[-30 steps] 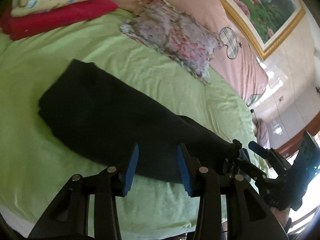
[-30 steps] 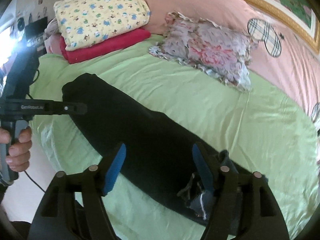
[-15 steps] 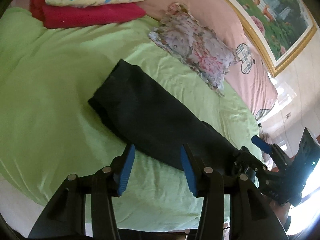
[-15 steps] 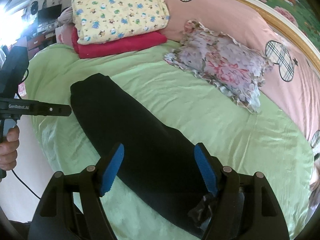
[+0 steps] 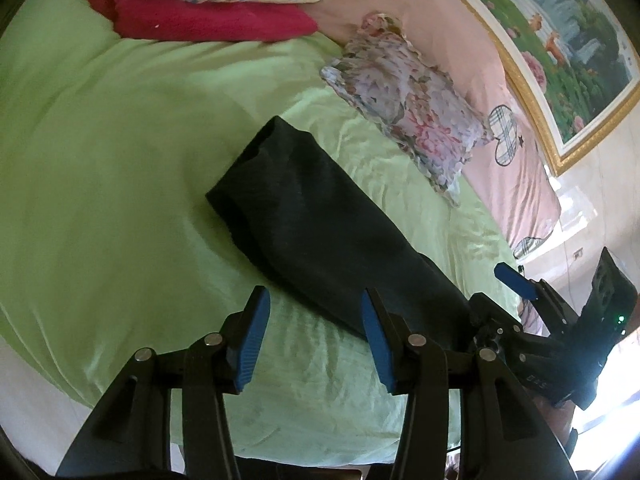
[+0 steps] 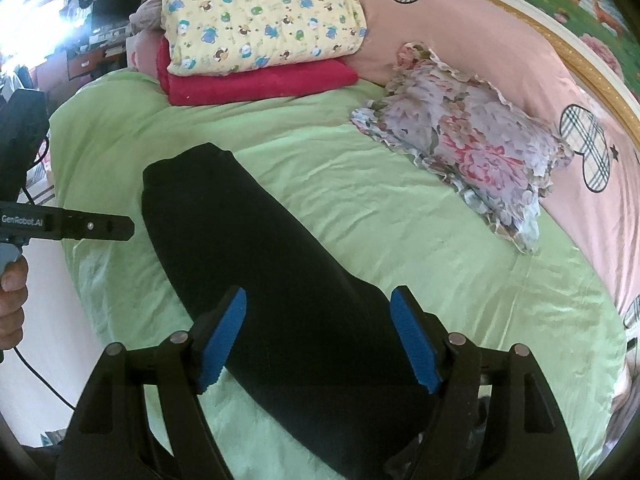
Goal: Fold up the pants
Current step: 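Lower the folded cuffs onto the pants and open the right gripper, then grasp the folded end of the black pants with the left gripper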
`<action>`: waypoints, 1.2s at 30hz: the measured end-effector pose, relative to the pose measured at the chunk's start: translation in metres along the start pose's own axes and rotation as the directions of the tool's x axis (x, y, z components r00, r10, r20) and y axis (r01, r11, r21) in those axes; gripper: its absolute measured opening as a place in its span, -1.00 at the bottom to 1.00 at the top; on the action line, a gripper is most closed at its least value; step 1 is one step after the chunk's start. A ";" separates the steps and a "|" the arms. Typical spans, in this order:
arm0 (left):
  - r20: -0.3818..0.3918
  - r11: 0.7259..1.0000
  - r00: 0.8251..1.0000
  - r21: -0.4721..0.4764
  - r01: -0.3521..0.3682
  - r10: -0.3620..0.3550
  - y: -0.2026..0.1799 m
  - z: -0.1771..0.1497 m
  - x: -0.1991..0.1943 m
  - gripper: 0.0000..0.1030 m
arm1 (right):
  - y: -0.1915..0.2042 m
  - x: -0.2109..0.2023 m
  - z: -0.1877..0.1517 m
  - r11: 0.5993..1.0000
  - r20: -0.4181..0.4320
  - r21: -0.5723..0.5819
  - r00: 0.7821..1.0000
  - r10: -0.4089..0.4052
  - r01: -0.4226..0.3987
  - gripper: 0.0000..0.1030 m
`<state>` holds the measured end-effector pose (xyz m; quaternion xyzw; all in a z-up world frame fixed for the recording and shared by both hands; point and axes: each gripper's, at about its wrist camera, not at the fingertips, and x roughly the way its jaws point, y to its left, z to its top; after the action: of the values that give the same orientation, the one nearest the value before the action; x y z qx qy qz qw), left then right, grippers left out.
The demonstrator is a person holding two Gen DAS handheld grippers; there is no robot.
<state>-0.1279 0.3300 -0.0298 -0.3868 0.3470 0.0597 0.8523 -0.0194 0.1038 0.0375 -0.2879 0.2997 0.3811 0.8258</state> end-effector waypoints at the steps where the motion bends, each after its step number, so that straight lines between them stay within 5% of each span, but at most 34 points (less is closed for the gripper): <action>1: 0.003 1.000 1.000 -0.011 -0.004 0.004 0.002 0.000 0.000 0.06 | 0.000 0.003 0.002 1.000 -0.003 -0.002 1.000 0.009 -0.010 0.49; 12: 0.033 0.992 0.999 -0.127 -0.019 0.023 0.020 0.010 -0.001 0.06 | -0.017 0.040 0.027 0.987 -0.039 0.063 0.988 0.149 -0.146 0.51; 18: 0.018 0.984 0.999 -0.174 -0.037 0.041 0.028 0.017 0.008 0.06 | -0.024 0.064 0.046 0.959 -0.041 0.123 0.964 0.264 -0.257 0.51; 24: 0.000 0.972 0.998 -0.226 -0.060 0.061 0.037 0.023 0.021 0.06 | -0.022 0.091 0.073 0.917 -0.033 0.140 0.924 0.381 -0.373 0.51; 36: -0.025 0.960 0.993 -0.253 -0.121 0.118 0.036 0.031 0.043 0.06 | 0.002 0.150 0.121 0.812 -0.084 0.142 0.811 0.579 -0.566 0.51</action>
<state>-0.0921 0.3692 -0.0654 -0.4713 0.3632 0.1532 0.7890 0.0920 0.2592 0.0089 -0.1611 0.4432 0.5767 0.6671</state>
